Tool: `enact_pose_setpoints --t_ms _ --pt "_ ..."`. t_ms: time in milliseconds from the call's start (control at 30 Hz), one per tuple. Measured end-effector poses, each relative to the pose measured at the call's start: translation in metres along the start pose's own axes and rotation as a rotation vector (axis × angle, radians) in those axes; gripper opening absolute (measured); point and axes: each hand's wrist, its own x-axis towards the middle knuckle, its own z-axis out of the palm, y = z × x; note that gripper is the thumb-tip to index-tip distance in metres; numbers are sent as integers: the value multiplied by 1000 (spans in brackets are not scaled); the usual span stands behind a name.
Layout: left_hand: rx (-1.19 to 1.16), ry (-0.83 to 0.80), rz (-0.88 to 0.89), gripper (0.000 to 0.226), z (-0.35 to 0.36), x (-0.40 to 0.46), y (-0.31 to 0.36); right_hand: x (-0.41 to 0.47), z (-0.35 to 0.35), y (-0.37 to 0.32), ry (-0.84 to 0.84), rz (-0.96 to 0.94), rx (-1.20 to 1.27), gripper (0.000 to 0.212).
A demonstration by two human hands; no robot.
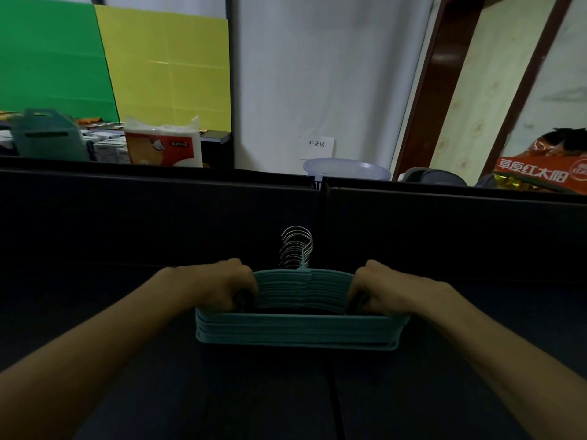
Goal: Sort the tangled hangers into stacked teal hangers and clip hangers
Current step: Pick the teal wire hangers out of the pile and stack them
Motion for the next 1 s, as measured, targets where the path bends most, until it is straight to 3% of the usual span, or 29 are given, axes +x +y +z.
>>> enact_pose_setpoints --t_ms 1000 --pt "39 -70 56 30 -6 1 2 9 12 5 -45 -4 -33 34"
